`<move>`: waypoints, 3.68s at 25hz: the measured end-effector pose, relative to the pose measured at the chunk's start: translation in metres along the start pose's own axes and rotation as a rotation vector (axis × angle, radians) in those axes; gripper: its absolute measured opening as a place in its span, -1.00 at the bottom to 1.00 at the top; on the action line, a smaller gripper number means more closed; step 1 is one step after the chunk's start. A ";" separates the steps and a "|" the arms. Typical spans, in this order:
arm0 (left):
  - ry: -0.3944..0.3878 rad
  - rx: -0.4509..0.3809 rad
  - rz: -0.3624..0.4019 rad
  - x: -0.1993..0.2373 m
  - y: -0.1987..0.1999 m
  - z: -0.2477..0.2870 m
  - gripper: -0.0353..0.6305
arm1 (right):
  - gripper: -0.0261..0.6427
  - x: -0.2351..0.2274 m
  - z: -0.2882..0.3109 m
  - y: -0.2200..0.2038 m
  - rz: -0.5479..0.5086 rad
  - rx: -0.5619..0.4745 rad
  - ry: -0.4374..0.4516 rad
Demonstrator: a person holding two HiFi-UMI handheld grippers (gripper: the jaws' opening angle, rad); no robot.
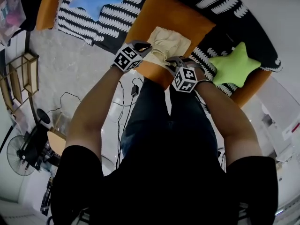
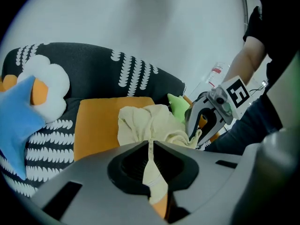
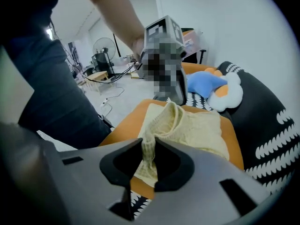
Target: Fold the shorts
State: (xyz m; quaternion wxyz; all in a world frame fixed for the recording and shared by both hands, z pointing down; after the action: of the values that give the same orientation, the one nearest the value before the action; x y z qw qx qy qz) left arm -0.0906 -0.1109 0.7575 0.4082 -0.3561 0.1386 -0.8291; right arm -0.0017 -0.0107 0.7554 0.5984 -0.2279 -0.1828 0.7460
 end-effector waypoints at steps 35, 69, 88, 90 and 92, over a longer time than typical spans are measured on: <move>-0.032 0.276 0.277 -0.022 -0.091 0.051 -0.56 | -0.61 0.035 0.070 -0.046 0.158 0.146 0.025; 0.269 -0.172 -0.041 -0.104 0.108 -0.168 -0.28 | -0.37 -0.078 -0.262 0.020 0.604 -0.229 -0.319; 0.451 -0.512 -0.139 -0.196 0.176 -0.255 -0.31 | -0.51 -0.091 -0.442 0.073 0.519 -0.529 -0.428; 0.465 -0.540 -0.143 -0.202 0.181 -0.258 -0.31 | -0.52 -0.091 -0.457 0.071 0.508 -0.540 -0.438; 0.477 -0.559 -0.146 -0.210 0.182 -0.258 -0.32 | -0.52 -0.089 -0.468 0.066 0.504 -0.549 -0.446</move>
State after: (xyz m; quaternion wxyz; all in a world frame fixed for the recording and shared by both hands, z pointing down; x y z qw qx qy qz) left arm -0.0802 -0.0783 0.3798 0.1916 -0.2596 0.4249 -0.8458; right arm 0.2224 -0.1123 0.3426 0.2607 -0.2494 -0.4378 0.8235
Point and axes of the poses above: the fingertips, and each gripper's own axes: z forward along the fingers, x to its left, y out of its top, the point moved 3 cm from there along -z, backward along the fingers, and after that the axes turned 1 degree about -z, right-handed, at the moved point
